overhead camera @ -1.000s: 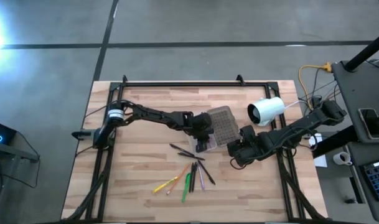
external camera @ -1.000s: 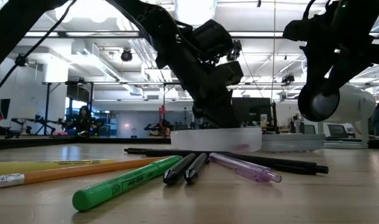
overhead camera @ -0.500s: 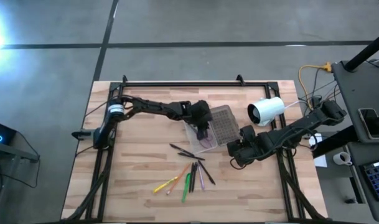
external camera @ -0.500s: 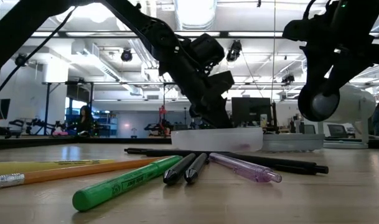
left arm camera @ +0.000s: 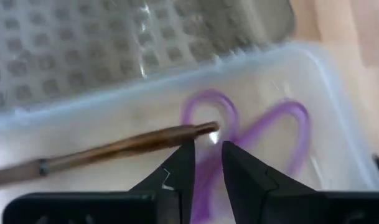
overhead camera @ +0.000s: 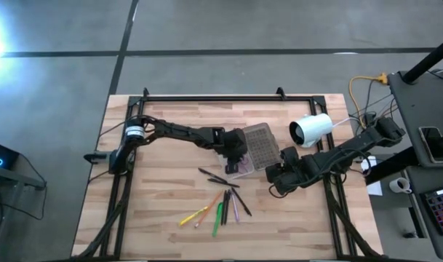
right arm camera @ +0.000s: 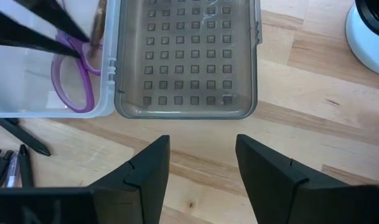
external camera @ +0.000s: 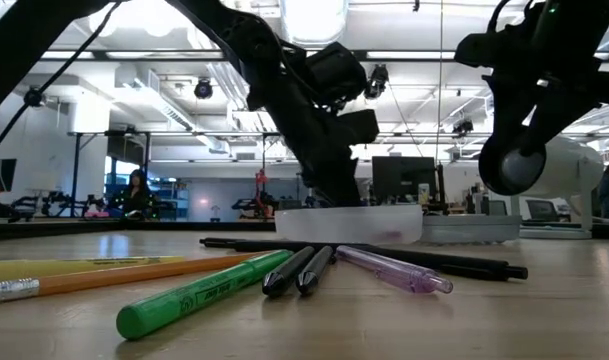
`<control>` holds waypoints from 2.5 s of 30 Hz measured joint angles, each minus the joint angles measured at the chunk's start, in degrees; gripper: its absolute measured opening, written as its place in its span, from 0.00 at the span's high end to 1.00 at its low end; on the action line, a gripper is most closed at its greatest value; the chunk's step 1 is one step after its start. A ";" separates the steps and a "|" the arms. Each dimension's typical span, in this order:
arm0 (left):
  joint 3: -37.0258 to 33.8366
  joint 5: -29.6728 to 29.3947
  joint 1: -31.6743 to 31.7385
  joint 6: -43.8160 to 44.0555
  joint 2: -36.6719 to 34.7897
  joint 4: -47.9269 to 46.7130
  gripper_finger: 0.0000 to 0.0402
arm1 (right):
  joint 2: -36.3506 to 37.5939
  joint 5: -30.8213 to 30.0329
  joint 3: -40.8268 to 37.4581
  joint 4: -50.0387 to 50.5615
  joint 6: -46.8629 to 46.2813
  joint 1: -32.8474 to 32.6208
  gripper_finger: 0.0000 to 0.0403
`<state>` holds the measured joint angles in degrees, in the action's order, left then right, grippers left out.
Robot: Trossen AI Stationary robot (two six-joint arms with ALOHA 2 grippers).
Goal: Pick & place school supplies into a supply box
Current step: Put the brown pen into the supply box, then put the yellow pen into the supply box
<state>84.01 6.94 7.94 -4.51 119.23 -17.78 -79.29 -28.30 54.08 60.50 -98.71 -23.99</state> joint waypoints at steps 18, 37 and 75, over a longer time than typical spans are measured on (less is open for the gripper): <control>-0.10 0.40 4.80 2.33 1.18 2.89 0.84 | 0.02 0.00 -0.22 -1.08 -1.85 0.02 0.56; -2.12 3.63 -1.97 12.75 -17.34 -24.05 0.84 | 0.02 -0.06 -0.96 -1.17 1.66 0.02 0.56; -20.56 -20.64 -46.16 61.26 -16.49 -10.01 0.62 | 0.02 2.89 -0.98 -7.06 15.17 -0.15 0.56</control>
<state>63.46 -13.70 -38.22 56.75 102.74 -27.79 -79.26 -25.41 53.10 53.44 -83.54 -24.14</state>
